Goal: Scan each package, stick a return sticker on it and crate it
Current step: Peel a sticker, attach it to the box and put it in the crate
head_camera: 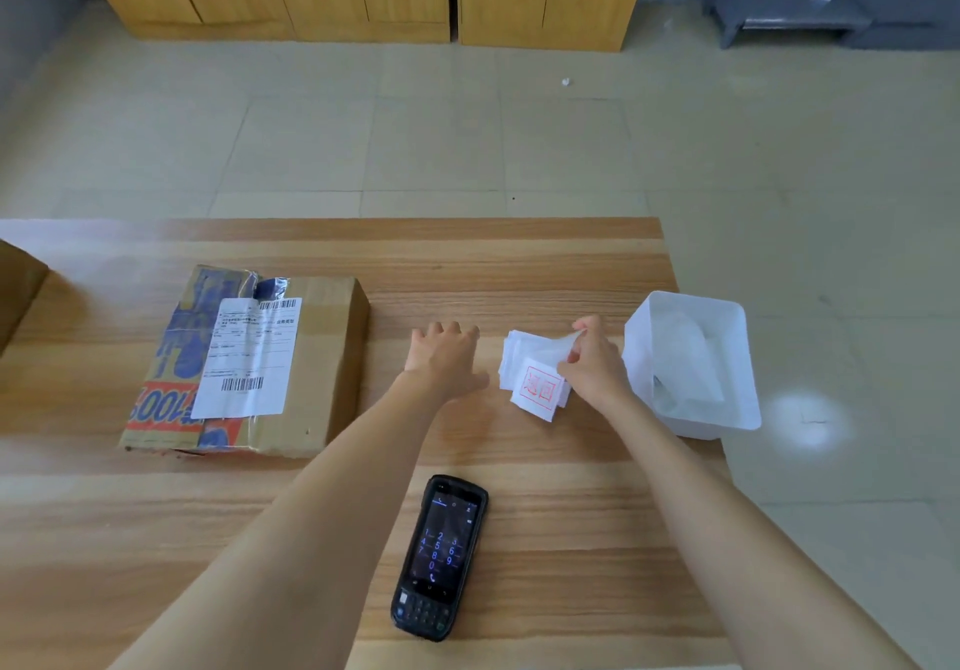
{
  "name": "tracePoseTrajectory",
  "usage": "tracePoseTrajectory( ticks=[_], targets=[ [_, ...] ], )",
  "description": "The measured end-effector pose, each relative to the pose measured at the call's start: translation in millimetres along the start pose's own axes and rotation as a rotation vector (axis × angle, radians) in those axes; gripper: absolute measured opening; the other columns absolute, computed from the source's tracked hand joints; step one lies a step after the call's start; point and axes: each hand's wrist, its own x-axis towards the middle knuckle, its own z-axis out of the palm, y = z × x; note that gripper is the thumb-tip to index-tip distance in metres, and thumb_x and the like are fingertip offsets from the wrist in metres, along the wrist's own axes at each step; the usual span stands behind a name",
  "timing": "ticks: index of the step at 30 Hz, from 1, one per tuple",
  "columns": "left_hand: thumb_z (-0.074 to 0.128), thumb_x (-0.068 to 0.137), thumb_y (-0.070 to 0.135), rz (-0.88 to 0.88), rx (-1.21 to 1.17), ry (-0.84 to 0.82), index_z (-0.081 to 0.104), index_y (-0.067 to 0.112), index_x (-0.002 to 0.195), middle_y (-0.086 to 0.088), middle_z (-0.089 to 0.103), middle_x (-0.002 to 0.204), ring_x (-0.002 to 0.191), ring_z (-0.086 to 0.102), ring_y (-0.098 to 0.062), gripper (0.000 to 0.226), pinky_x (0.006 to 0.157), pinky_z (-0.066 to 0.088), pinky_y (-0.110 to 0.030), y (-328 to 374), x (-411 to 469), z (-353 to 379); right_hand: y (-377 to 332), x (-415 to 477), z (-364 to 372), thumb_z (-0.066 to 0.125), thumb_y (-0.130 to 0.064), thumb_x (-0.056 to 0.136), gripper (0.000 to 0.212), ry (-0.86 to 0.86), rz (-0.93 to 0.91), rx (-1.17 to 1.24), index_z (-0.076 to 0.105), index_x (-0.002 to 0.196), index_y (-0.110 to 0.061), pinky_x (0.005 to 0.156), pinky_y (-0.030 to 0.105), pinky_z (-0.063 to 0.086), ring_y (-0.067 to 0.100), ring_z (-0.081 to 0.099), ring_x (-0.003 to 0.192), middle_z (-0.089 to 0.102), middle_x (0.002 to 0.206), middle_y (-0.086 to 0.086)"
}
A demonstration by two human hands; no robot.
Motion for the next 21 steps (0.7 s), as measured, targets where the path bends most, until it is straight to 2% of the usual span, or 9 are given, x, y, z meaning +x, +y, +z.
tracePoseTrajectory(
  ticks=[3,7,10,13,15,16,18,19,21],
  targets=[
    [0.054,0.087,0.051,0.036,0.016,0.071,0.037,0.018,0.140,-0.008,0.046,0.135,0.125,0.039,-0.030,0.064,0.100,0.031,-0.041,0,-11,-21,-23,-12,-15,0.047,0.004,0.083,0.056,0.055,-0.083,-0.006,0.038,0.133,-0.019,0.067,0.029,0.037,0.021,0.053,0.085,0.053,0.086,0.002],
    [0.054,0.088,0.049,0.078,0.007,0.178,0.039,0.018,0.138,-0.008,0.045,0.136,0.126,0.038,-0.030,0.061,0.100,0.031,-0.041,-2,-31,-51,-58,-33,-32,0.036,0.006,0.083,0.054,0.105,-0.216,-0.063,0.042,0.128,-0.024,0.061,0.031,0.041,0.024,0.049,0.081,0.048,0.087,0.003],
    [0.054,0.089,0.044,0.110,0.010,0.249,0.040,0.018,0.138,-0.009,0.046,0.136,0.125,0.039,-0.030,0.058,0.101,0.031,-0.040,-5,-46,-69,-85,-47,-37,0.036,0.007,0.085,0.037,0.135,-0.293,-0.122,0.058,0.106,-0.014,0.052,0.026,0.037,0.023,0.051,0.079,0.059,0.094,0.008],
    [0.054,0.090,0.043,0.133,0.015,0.294,0.040,0.018,0.138,-0.008,0.046,0.136,0.125,0.040,-0.030,0.056,0.101,0.032,-0.040,-8,-59,-81,-106,-58,-36,0.040,0.007,0.084,0.033,0.129,-0.314,-0.112,0.070,0.087,-0.008,0.046,0.015,0.029,0.010,0.049,0.063,0.062,0.086,0.007],
    [0.054,0.091,0.042,0.141,0.027,0.313,0.040,0.019,0.138,-0.008,0.045,0.137,0.126,0.039,-0.029,0.054,0.101,0.031,-0.039,-12,-66,-85,-116,-63,-33,0.042,0.005,0.087,0.034,0.133,-0.324,-0.083,0.074,0.091,-0.006,0.052,0.014,0.034,0.008,0.055,0.068,0.065,0.087,0.005],
    [0.054,0.091,0.040,0.144,0.029,0.320,0.041,0.020,0.138,-0.007,0.045,0.137,0.126,0.039,-0.029,0.052,0.101,0.030,-0.038,-15,-69,-87,-122,-67,-31,0.042,0.004,0.088,0.035,0.138,-0.337,-0.075,0.074,0.096,-0.006,0.060,0.016,0.039,0.013,0.061,0.080,0.069,0.096,0.006],
    [0.053,0.092,0.038,0.144,0.029,0.332,0.043,0.023,0.136,-0.005,0.046,0.136,0.126,0.038,-0.027,0.047,0.102,0.030,-0.037,-22,-75,-89,-133,-75,-28,0.040,0.004,0.089,0.038,0.143,-0.373,-0.074,0.072,0.105,-0.006,0.078,0.024,0.044,0.021,0.062,0.104,0.069,0.111,0.007],
    [0.053,0.092,0.038,0.143,0.031,0.339,0.044,0.023,0.135,-0.004,0.046,0.136,0.126,0.039,-0.027,0.046,0.102,0.030,-0.037,-25,-78,-90,-139,-79,-27,0.038,0.004,0.088,0.040,0.138,-0.391,-0.077,0.071,0.107,-0.006,0.082,0.027,0.044,0.022,0.060,0.108,0.069,0.113,0.007],
    [0.053,0.093,0.037,0.139,0.037,0.356,0.047,0.024,0.132,-0.004,0.047,0.135,0.126,0.039,-0.027,0.042,0.101,0.030,-0.037,-31,-83,-92,-148,-84,-25,0.035,0.004,0.085,0.044,0.107,-0.423,-0.081,0.073,0.103,-0.009,0.079,0.030,0.044,0.024,0.060,0.101,0.070,0.110,0.007]
  ],
)
